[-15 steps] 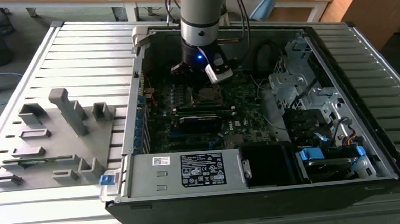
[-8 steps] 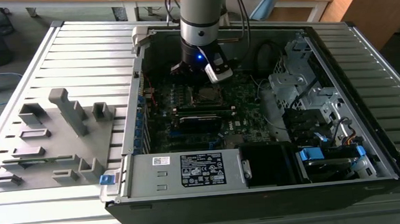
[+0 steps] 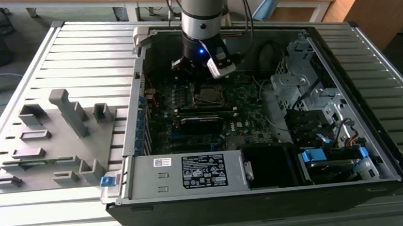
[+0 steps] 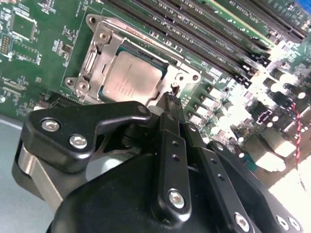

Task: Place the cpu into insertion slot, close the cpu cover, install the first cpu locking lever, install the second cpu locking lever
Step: 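Close the cpu cover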

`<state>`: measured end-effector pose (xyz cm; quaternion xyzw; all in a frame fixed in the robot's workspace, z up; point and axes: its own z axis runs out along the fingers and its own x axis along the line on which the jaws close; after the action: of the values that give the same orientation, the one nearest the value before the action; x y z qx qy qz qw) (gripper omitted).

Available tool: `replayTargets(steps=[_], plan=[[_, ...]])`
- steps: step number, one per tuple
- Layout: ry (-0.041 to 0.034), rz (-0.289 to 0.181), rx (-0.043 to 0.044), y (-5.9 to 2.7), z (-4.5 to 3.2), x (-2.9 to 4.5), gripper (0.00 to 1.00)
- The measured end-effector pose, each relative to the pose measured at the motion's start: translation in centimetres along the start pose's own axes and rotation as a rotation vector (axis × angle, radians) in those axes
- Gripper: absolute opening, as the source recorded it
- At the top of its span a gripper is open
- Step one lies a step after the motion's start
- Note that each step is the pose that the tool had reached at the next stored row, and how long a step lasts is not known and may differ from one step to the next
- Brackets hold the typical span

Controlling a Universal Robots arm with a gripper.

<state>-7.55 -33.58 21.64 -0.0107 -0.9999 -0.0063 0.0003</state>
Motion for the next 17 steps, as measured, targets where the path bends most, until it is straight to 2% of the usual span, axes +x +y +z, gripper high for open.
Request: replayTargets(steps=[7, 17], plan=[[-0.0006, 0.0, 0.0, 0.01, -0.06, -0.15, 0.1], [-0.0007, 0.0, -0.0002, 0.06, -0.04, -2.64, 0.1]])
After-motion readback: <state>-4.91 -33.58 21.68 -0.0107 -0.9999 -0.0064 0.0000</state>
